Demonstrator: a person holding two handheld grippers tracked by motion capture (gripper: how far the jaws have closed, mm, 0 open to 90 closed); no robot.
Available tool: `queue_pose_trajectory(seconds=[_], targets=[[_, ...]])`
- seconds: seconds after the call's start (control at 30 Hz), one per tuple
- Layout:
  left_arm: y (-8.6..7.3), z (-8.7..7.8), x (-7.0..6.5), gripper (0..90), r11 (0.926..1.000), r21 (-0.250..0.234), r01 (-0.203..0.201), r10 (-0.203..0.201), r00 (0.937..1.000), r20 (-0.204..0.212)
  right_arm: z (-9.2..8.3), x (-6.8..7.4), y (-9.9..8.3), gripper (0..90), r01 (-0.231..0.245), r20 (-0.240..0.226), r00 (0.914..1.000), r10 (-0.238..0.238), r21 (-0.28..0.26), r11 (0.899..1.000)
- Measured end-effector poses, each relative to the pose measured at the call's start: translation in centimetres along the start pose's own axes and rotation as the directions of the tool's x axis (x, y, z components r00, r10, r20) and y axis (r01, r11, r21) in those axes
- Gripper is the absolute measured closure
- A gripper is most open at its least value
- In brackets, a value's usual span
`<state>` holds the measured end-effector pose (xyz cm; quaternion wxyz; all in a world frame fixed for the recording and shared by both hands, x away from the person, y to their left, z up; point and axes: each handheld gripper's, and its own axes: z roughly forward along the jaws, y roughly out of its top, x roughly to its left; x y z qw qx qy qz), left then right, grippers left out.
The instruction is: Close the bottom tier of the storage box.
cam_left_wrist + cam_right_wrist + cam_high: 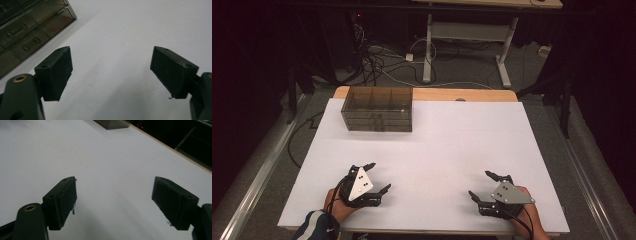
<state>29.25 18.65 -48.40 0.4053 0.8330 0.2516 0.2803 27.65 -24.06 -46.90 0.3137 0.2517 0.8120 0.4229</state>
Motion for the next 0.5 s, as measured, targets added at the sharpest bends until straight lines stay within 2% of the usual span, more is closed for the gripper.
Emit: queue_pose_trajectory(seconds=[0.27,0.5], targets=[[0.18,0.2,-0.31,17.6,0.9999,0.006,-0.012,0.013,0.9999,-0.008,-0.04,0.03,-0.03,20.6,0.001,0.009,1.0,-0.001,-0.002,1.0],[-0.03,-0.1,0.16,17.6,0.9999,0.009,0.012,-0.012,0.9996,-0.027,0.03,0.22,-0.06,20.6,0.001,0.012,0.9999,-0.001,0.012,1.0]])
